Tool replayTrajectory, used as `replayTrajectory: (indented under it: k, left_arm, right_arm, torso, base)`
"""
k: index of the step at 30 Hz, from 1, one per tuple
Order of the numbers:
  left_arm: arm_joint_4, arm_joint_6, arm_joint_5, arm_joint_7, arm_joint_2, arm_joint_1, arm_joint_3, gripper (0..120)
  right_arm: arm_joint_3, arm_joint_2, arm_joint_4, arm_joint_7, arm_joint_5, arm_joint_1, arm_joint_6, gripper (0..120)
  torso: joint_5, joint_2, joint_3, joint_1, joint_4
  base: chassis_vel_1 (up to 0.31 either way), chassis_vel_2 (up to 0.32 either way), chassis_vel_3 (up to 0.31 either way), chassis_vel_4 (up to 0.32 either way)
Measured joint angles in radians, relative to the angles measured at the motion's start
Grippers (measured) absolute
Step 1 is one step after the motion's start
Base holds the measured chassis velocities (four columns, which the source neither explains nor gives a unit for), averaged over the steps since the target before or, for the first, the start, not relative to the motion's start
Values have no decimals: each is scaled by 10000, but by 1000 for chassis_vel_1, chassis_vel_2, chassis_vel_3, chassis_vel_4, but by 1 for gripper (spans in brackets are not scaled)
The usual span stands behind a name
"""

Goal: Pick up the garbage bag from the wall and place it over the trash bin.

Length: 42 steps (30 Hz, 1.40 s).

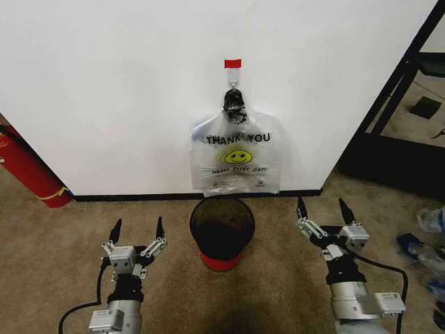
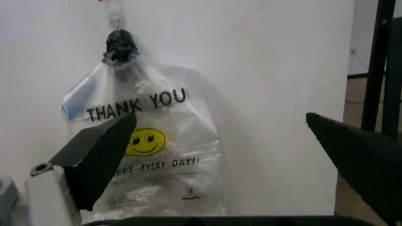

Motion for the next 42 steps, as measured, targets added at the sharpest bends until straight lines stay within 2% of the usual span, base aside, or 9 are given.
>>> replayTrajectory:
  k: [6,30,32,36,37,42]
  left_arm:
    - [-141,-1149,36,-150,-231,-150,74,100]
    - [197,-1322,96,-371,-519,-361,330,100]
    - [245,-1324,121,-376,-555,-341,332,100]
    - [292,-1412,273,-382,-573,-199,317,100]
    - [292,-1412,273,-382,-573,-199,317,100]
    - [292,-1423,371,-393,-539,-102,267,100]
  right_arm:
    - [-28,-180,-248,0,6,-148,138,100]
    - [22,-305,-643,-21,108,-513,352,100]
    - [23,-447,-783,-122,563,-413,345,100]
    - [-9,-913,-1159,-856,3054,495,23,100]
    - [-9,-913,-1159,-856,3054,495,23,100]
    - [-84,-1457,-1799,-2230,6014,2327,-790,100]
  torso:
    - [-1,0,0,0,0]
    - [-1,0,0,0,-1]
    - [-1,0,0,0,-2]
    - [0,0,0,0,-1]
    - [0,0,0,0,-1]
    - [1,0,0,0,2]
  base:
    - [0,0,0,0]
    - [0,0,0,0]
    - [0,0,0,0]
    - [0,0,0,0]
    - [0,0,0,0]
    - [0,0,0,0]
